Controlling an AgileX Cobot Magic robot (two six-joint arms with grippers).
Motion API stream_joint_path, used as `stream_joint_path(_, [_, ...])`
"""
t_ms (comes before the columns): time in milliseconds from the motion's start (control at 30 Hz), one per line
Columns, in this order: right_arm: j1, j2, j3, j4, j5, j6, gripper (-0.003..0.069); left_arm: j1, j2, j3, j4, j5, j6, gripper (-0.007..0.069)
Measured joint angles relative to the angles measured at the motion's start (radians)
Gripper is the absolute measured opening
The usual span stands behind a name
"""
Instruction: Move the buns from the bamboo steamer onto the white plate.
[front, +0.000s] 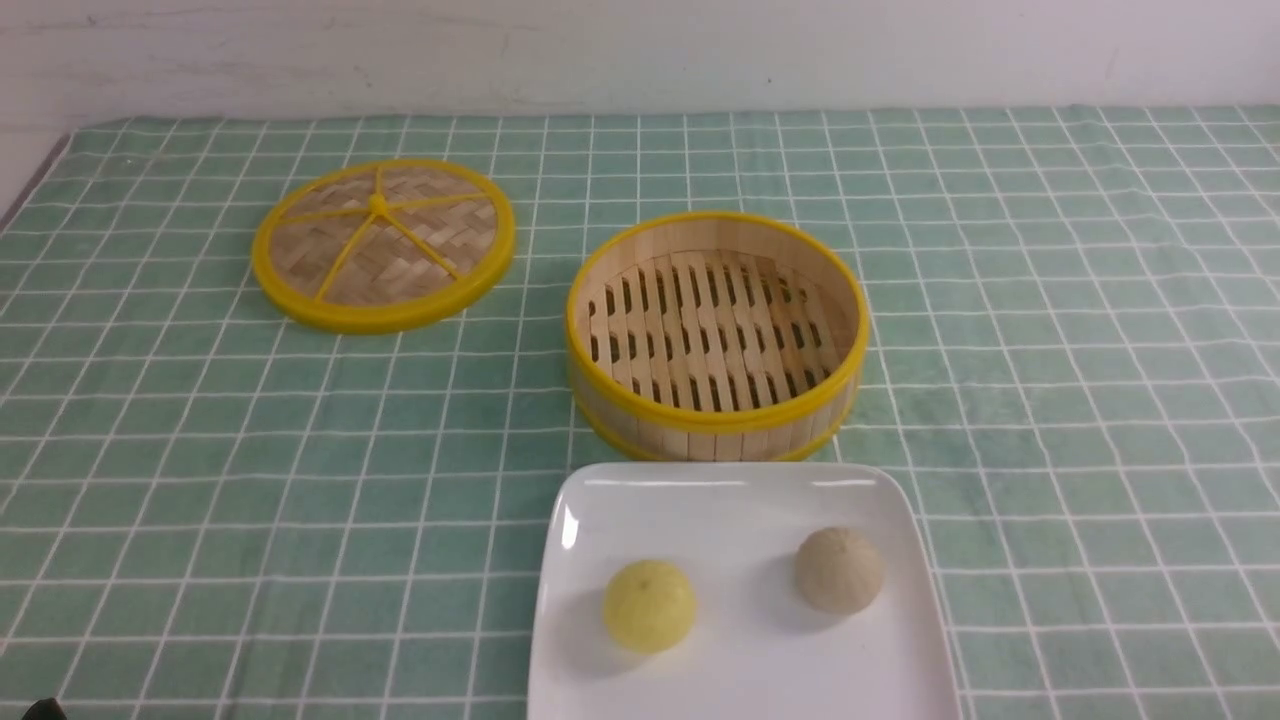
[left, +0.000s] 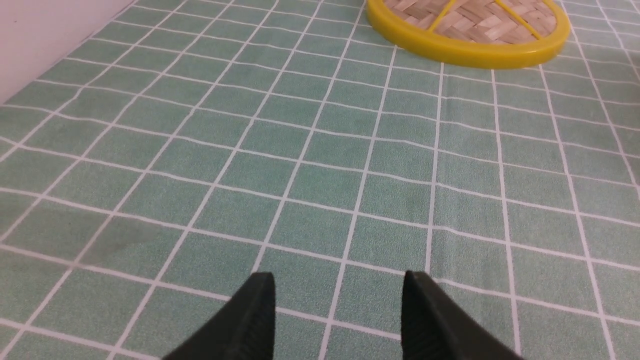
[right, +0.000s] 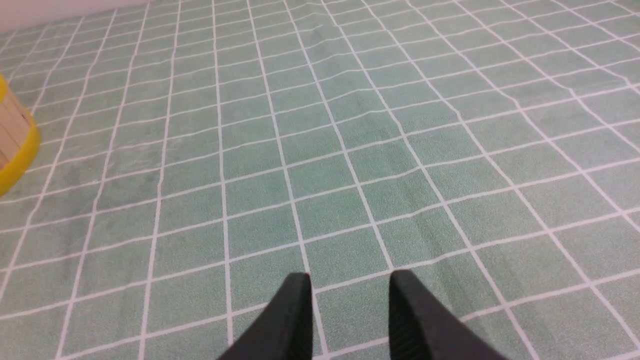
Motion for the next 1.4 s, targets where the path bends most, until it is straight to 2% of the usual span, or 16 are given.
stream_joint_path(167, [0.000, 0.000, 0.000, 0.021, -0.003, -0.056, 0.0239, 0.000, 0.000, 0.000, 0.000, 0.000, 0.000, 0.0367])
stream_joint_path(200, [0.000, 0.000, 0.000, 0.045, -0.005, -0.101, 0.0239, 0.000, 0.000, 0.000, 0.000, 0.000, 0.000, 0.0367])
stream_joint_path(333, [0.000, 0.000, 0.000, 0.270, -0.018, -0.419, 0.0239, 0.000, 0.000, 0.000, 0.000, 0.000, 0.000, 0.0367])
stream_joint_path(367, [0.000, 0.000, 0.000, 0.270, -0.018, -0.433, 0.0239, 0.000, 0.000, 0.000, 0.000, 0.000, 0.000, 0.0367])
stream_joint_path(400, [0.000, 0.000, 0.000, 0.329, -0.018, -0.529, 0.0239, 0.000, 0.000, 0.000, 0.000, 0.000, 0.000, 0.0367])
stream_joint_path(467, [0.000, 0.000, 0.000, 0.383, -0.016, -0.638, 0.0239, 0.000, 0.000, 0.000, 0.000, 0.000, 0.000, 0.0367])
stream_joint_path(533, [0.000, 0.000, 0.000, 0.405, -0.013, -0.688, 0.0239, 0.000, 0.000, 0.000, 0.000, 0.000, 0.000, 0.0367])
stream_joint_path(700, [-0.005, 0.000, 0.000, 0.409, -0.012, -0.679, 0.0239, 0.000, 0.000, 0.000, 0.000, 0.000, 0.000, 0.0367])
stream_joint_path(933, [-0.084, 0.000, 0.000, 0.407, -0.013, -0.654, 0.0239, 0.000, 0.000, 0.000, 0.000, 0.000, 0.000, 0.0367])
stream_joint_path(1400, [-0.089, 0.000, 0.000, 0.406, -0.013, -0.654, 0.0239, 0.000, 0.000, 0.000, 0.000, 0.000, 0.000, 0.0367])
